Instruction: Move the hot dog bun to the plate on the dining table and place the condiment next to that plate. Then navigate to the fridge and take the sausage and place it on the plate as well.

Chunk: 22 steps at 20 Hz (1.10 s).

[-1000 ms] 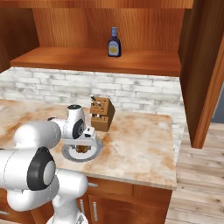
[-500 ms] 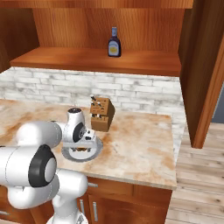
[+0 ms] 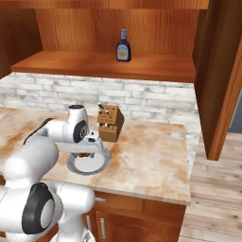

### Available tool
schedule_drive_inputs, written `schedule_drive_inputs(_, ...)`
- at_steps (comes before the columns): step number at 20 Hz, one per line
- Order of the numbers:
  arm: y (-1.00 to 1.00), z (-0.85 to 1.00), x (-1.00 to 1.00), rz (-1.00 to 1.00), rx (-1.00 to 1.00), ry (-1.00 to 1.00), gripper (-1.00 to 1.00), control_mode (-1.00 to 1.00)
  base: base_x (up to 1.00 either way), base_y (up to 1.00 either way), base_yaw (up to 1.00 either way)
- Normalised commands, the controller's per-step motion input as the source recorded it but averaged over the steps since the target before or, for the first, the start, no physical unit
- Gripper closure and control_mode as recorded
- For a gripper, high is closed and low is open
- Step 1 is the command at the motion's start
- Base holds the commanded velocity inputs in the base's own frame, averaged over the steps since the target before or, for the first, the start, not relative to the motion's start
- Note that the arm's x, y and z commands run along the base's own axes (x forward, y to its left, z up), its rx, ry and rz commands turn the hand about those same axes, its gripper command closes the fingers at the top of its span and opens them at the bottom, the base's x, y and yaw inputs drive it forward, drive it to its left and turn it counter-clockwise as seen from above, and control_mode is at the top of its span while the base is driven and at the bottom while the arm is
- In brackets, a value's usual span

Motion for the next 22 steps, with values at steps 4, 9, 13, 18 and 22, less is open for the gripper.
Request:
schedule_drive_inputs(4, 0.15, 1.0, -0.99, 0.0, 0.0, -0.04, 1.0, -1.0, 0.0, 0.0, 0.0)
schedule_drive_inputs(9, 0.04, 0.99, -0.83, 0.0, 0.0, -0.08, 1.0, -1.0, 0.0, 0.0, 0.0)
schedule_drive_inputs(13, -0.04, 0.68, -0.68, 0.0, 0.06, -0.13, 1.0, -1.0, 0.0, 0.0, 0.0)
schedule_drive_inputs(18, -0.01, 0.51, -0.52, -0.01, 0.03, -0.05, 1.0, -1.0, 0.0, 0.0, 0.0)
schedule_drive_inputs(22, -0.04, 0.38, -0.52, 0.0, 0.0, 0.0, 1.0, -1.0, 0.0, 0.0, 0.0)
